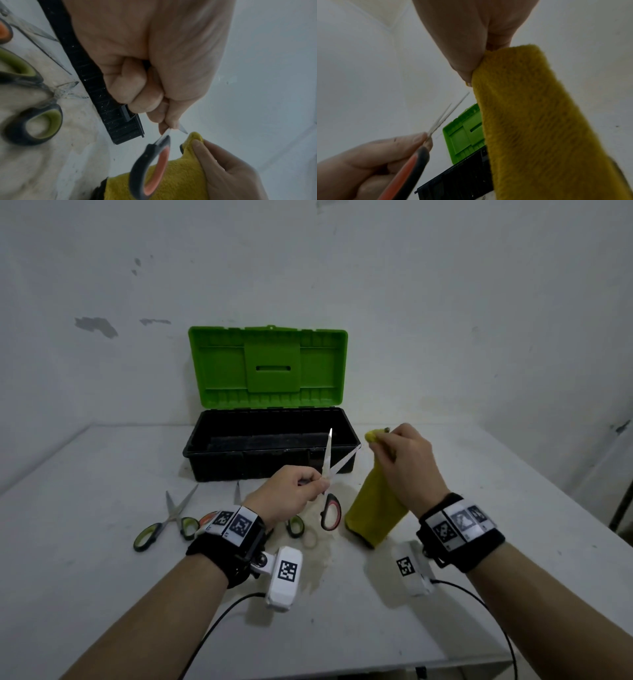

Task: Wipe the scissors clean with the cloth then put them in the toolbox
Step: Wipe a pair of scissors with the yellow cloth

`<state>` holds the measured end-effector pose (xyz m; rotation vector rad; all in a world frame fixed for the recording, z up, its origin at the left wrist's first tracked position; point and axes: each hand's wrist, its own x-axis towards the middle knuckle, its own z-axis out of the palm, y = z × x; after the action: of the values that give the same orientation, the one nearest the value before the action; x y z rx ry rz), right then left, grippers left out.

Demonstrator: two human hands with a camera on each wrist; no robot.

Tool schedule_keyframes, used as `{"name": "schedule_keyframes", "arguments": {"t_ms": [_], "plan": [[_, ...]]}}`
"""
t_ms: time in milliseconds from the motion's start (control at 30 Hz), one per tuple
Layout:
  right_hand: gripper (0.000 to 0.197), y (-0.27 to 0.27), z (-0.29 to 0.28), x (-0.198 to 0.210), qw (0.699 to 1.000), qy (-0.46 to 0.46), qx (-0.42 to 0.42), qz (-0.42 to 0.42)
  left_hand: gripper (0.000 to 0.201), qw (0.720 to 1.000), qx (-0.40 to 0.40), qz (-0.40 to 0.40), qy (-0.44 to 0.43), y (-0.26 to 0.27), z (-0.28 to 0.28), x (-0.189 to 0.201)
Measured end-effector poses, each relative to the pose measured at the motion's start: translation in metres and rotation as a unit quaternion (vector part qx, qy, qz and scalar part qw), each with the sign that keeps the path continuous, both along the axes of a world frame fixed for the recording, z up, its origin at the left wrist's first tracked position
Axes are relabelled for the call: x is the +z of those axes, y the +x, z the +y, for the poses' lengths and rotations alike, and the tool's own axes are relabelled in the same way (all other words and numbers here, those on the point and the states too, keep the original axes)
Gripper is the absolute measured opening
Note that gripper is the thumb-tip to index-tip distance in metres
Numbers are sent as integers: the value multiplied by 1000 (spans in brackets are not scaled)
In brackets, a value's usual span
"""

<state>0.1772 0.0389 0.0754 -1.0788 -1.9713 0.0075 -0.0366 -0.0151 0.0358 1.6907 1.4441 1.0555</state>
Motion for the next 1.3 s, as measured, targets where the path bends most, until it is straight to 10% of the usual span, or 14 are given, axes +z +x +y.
{"name": "schedule_keyframes", "arguments": {"t_ms": [233,500,1300], "plan": [[17,-19,-34,-19,986,9,110,-121,25,999,-21,-13,-23,6,0,2],[22,-14,-18,-14,994,-49,38,-93,26,998,-20,-5,-53,4,-4,0],[21,-17,-26,-14,995,-65,35,-66,14,929,102,-350,-68,8,7,-4]]}}
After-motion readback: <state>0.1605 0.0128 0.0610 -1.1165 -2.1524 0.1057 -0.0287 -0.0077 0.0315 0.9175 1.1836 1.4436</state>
